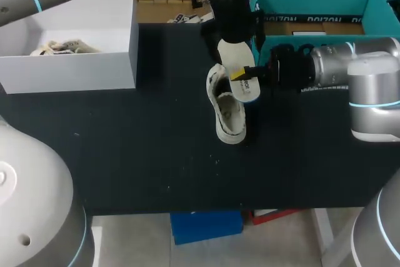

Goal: Take the shoe out of the shoebox, open the shoe tongue, remove and reinsert the insole, then place the shoe into the shoebox

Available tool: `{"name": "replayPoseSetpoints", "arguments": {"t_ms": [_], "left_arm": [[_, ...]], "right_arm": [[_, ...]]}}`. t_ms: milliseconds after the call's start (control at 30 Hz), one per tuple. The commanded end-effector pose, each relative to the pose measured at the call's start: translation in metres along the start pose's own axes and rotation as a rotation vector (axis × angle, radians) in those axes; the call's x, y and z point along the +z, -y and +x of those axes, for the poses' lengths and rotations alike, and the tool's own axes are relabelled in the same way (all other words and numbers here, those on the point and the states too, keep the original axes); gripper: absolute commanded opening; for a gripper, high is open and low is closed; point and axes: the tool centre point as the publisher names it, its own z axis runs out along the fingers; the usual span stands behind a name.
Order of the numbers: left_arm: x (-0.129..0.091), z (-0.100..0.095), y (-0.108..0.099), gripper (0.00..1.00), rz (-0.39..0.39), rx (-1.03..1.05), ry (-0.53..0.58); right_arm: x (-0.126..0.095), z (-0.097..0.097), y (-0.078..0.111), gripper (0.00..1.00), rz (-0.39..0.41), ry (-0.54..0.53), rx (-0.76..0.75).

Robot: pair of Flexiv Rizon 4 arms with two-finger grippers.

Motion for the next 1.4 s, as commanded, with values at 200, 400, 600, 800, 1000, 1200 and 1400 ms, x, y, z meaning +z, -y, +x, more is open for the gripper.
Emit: {"name": "replayPoseSetpoints", "arguments": {"t_ms": [200,400,600,800,1000,1200,1400], "left_arm": [[0.005,0.003,-0.033,1.0,0.033,0.012,0.017],[0.01,0.01,-0.055,1.0,0.032,0.022,0.029],[0.015,0.013,-0.073,1.0,0.03,0.037,0.023],[0.023,0.015,-0.095,1.0,0.033,0.002,0.004],[0.032,0.018,-0.116,1.0,0.048,-0.05,-0.009],[0.036,0.016,-0.135,1.0,0.063,-0.074,0.003],[0.037,0.01,-0.148,1.0,0.066,-0.067,0.014]], "right_arm": [[0.001,0.0,0.0,0.0,-0.002,0.001,0.0],[0.001,0.0,0.0,0.0,-0.002,0.001,0.0],[0.001,0.0,0.0,0.0,-0.002,0.001,0.0],[0.001,0.0,0.0,0.0,-0.002,0.001,0.0],[0.001,0.0,0.0,0.0,-0.002,0.001,0.0],[0.001,0.0,0.0,0.0,-0.002,0.001,0.0],[0.001,0.0,0.0,0.0,-0.002,0.001,0.0]]}}
